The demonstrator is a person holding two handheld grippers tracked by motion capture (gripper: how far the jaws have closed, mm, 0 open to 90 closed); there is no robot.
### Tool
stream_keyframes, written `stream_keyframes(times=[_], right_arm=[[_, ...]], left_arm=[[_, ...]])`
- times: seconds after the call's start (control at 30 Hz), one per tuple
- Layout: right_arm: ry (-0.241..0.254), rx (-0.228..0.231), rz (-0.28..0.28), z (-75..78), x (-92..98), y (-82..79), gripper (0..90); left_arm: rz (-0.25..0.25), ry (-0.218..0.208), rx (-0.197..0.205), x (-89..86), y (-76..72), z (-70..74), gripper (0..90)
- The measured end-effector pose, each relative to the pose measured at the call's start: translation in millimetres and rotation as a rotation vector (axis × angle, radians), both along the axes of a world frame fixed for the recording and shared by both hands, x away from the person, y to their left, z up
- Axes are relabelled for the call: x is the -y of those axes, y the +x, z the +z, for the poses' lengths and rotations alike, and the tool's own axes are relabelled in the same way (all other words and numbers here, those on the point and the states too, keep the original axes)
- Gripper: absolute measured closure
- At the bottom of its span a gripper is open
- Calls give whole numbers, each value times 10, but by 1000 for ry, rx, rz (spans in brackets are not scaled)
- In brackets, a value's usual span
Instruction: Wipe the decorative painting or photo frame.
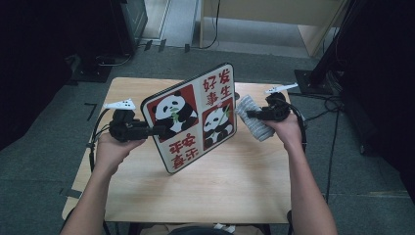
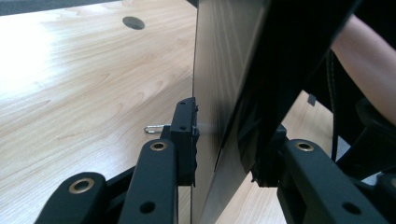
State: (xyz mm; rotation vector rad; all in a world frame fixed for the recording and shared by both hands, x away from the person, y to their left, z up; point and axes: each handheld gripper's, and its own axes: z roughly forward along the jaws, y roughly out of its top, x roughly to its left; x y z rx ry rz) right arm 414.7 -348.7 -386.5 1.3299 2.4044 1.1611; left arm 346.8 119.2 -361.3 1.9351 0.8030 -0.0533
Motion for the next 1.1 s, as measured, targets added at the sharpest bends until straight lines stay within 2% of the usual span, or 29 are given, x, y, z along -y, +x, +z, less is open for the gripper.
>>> stream_keyframes(times=[0.23, 0.53, 0.63, 0.8, 1.07, 1.1], right_arm=[[6, 11, 19, 90, -97, -34, 698], [-21, 36, 39, 232, -196, -62, 696], [-5, 40, 50, 282, -191, -79, 696], [-6, 57, 67, 449, -201, -50, 692], [-27, 107, 88, 825, -272, 26, 687], [-27, 107, 88, 825, -272, 26, 687]], left_arm=[[1, 0, 5, 24, -7, -33, 720], [6, 3, 12, 21, -46, -52, 779], [9, -4, 4, 18, -42, -55, 782], [11, -10, -4, 10, -31, -61, 782], [3, -13, -8, -6, -16, -65, 786], [2, -13, -9, -7, -16, -64, 786]])
